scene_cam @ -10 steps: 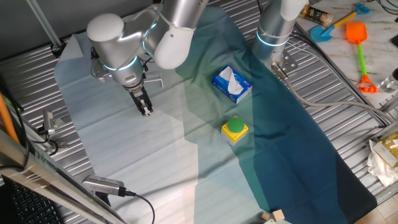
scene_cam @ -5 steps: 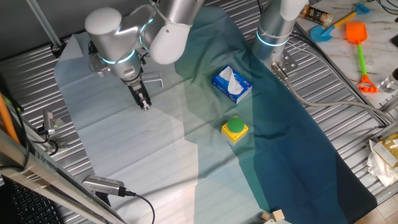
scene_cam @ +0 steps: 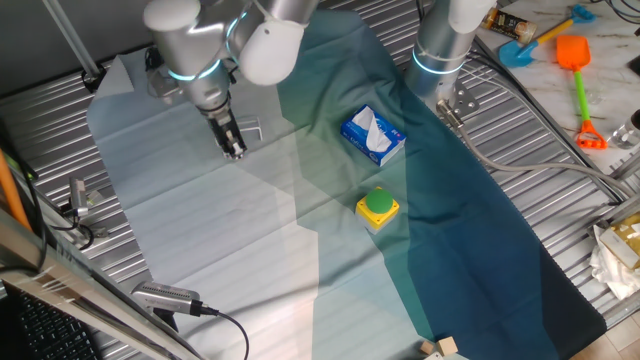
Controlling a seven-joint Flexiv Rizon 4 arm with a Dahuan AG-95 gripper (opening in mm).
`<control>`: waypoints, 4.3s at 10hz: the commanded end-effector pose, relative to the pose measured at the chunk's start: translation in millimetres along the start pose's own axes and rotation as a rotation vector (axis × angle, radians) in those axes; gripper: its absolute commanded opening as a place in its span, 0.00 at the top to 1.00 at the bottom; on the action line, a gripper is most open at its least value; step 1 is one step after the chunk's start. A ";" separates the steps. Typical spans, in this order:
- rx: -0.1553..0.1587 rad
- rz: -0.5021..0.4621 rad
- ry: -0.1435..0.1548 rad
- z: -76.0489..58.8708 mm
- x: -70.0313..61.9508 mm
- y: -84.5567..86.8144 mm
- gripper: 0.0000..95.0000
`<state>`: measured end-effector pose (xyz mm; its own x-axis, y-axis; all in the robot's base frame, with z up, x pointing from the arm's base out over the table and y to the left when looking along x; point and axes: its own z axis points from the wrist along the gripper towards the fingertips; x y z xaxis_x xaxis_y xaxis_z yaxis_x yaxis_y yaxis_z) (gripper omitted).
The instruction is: Push the soccer ball into the goal
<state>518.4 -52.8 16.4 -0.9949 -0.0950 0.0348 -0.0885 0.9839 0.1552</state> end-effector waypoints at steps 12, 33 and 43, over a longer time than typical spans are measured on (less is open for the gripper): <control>0.016 0.012 0.019 0.3 -4.5 8.5 1.00; 0.122 0.002 0.100 0.0 -18.1 -1.1 1.00; 0.097 -0.019 0.089 -2.3 -18.1 -13.3 1.00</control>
<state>537.8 -64.9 15.8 -0.9851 -0.1235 0.1199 -0.1169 0.9913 0.0605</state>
